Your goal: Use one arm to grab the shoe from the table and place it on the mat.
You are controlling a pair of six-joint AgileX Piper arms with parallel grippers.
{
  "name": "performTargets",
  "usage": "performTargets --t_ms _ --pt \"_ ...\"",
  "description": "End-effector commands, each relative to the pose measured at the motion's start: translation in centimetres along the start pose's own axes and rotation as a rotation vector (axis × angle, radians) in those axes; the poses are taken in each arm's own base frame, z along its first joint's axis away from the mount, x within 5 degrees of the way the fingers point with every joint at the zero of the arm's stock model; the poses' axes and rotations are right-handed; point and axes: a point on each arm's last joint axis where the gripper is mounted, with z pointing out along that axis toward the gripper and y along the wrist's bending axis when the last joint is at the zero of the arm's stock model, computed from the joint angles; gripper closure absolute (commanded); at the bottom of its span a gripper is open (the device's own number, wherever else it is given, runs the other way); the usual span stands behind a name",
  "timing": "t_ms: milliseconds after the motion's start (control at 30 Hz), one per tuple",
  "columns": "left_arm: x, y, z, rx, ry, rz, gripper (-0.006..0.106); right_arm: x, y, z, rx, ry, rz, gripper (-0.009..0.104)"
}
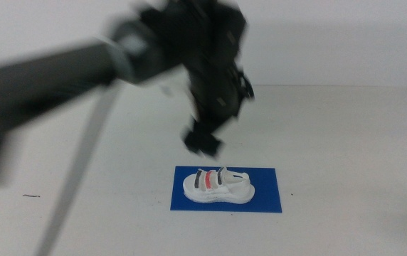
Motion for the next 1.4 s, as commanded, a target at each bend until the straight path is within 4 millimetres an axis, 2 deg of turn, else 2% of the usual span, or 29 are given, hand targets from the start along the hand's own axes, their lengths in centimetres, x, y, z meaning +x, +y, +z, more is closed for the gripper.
performTargets --t_ms 0,100,233,333,400,500,567,633,800,833,1000,1233,1367 --pt "-0.9 1.8 -5.0 0.085 -0.075 0.191 0.007 0.0 0.0 0.0 -0.004 -0.010 -0.011 0.016" --pt "-2.9 5.5 -8.2 0.132 -0.204 0.316 0.007 0.0 0.0 0.0 -0.004 -0.010 -0.011 0.016" --pt "-5.3 10.8 -8.8 0.126 -0.230 0.602 0.007 0.0 0.0 0.0 -0.004 -0.010 -0.011 0.016" --pt "-7.3 13.6 -8.5 0.194 -0.270 0.957 0.007 0.0 0.0 0.0 -0.004 -0.010 -0.011 0.016" --pt "-7.9 15.2 -8.4 0.346 -0.316 1.251 0.007 0.0 0.0 0.0 -0.004 -0.010 -0.011 0.016" --pt "-8.5 18.1 -8.6 0.566 -0.519 1.528 0.007 0.0 0.0 0.0 -0.004 -0.010 -0.011 0.016" --pt "-9.3 20.4 -8.9 0.641 -0.671 1.548 0.007 0.0 0.0 0.0 -0.004 -0.010 -0.011 0.016" --pt "-10.2 22.7 -8.7 0.687 -0.801 1.474 0.007 0.0 0.0 0.0 -0.004 -0.010 -0.011 0.016" --pt "-11.7 29.0 -6.7 0.719 -1.021 1.274 0.007 0.0 0.0 0.0 -0.004 -0.010 -0.011 0.016" --pt "-12.0 32.2 -5.3 0.709 -1.129 1.193 0.007 0.0 0.0 0.0 -0.004 -0.010 -0.011 0.016" --pt "-11.9 34.4 -4.8 0.703 -1.211 1.124 0.007 0.0 0.0 0.0 -0.004 -0.010 -0.011 0.016" --pt "-11.3 35.8 -5.6 0.744 -1.324 1.119 0.007 0.0 0.0 0.0 -0.004 -0.010 -0.011 0.016" --pt "-11.5 36.2 -3.6 0.713 -1.300 1.125 0.007 0.0 0.0 0.0 -0.004 -0.010 -0.011 0.016"
